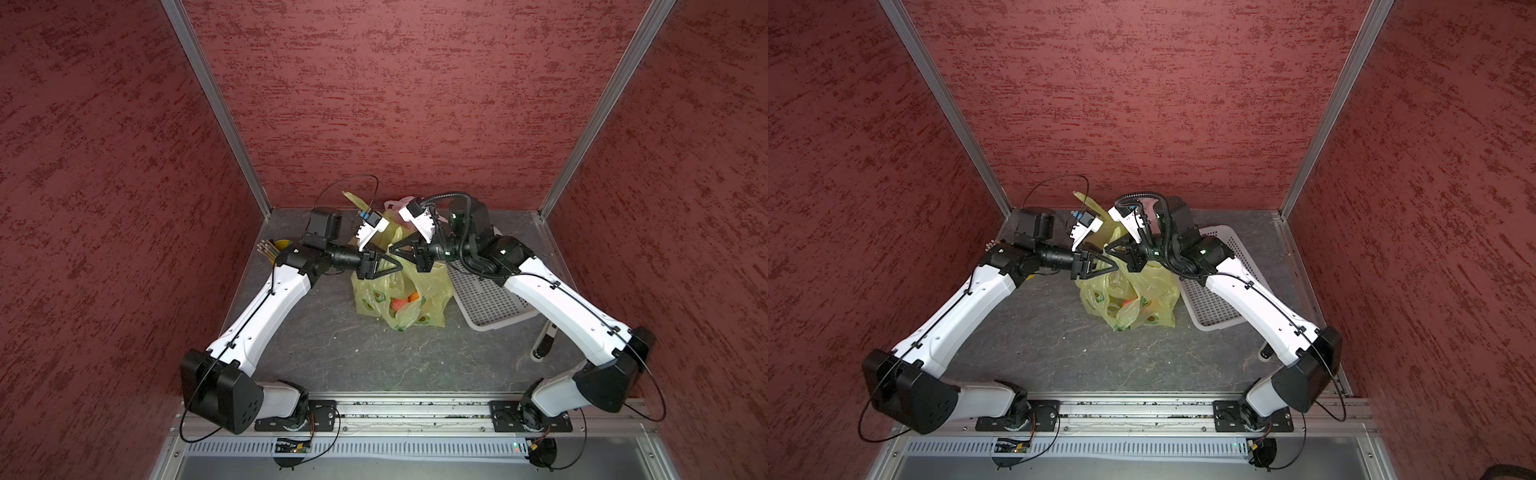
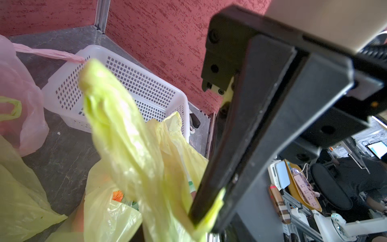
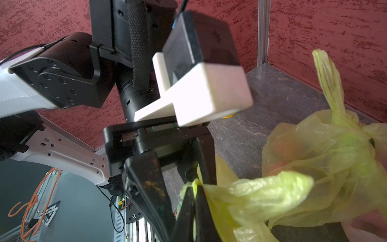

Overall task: Place the peach into a plastic bag & tie a knot
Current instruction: Cross the plastic bag at the center of the board.

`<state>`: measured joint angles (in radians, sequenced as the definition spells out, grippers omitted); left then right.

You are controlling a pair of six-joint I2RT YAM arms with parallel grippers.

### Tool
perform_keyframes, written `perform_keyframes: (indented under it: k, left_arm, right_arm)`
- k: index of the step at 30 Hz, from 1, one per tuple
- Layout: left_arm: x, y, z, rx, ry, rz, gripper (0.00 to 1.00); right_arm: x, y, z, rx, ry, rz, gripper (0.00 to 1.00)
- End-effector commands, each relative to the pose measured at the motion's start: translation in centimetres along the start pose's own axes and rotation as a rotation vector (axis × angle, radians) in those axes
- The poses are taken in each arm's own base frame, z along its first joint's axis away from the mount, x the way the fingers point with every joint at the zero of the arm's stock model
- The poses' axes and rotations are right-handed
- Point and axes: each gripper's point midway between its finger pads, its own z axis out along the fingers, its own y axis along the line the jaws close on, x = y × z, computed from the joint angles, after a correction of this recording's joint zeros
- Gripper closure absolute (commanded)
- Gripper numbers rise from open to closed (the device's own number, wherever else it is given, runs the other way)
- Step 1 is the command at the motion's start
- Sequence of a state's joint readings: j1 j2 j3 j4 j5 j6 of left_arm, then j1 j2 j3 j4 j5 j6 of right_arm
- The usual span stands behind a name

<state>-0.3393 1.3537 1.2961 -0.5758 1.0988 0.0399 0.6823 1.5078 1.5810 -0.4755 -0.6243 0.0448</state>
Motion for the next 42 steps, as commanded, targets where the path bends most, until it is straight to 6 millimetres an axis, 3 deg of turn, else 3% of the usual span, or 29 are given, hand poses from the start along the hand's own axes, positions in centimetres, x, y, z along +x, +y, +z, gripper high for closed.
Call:
perform_keyframes:
  k: [1,15,30,42]
  left_arm:
    - [-0.8,-1.7,-0.5,0.06,-0.032,0.034,0.6]
    - [-1.2,-2.7,-0.9,0.162,-0.05,0.016,0.59]
    - [-1.8,0.3,-0.5,-0.027,-0.122,0.035,0.6]
    - [-1.4,-2.2,0.0,0.124,-0.104,0.051,0.59]
  right_arm:
    - [-1.1,0.5,-0.4,-0.019,-0.036,-0.023,1.0]
    - [-1.3,0.4,-0.2,-0.024,-0.048,-0.011,1.0]
    - [-1.9,2.4,0.4,-0.186,-0.101,0.076,1.0]
    - [-1.1,1.2,0.8,-0.133,-0.093,0.093,1.0]
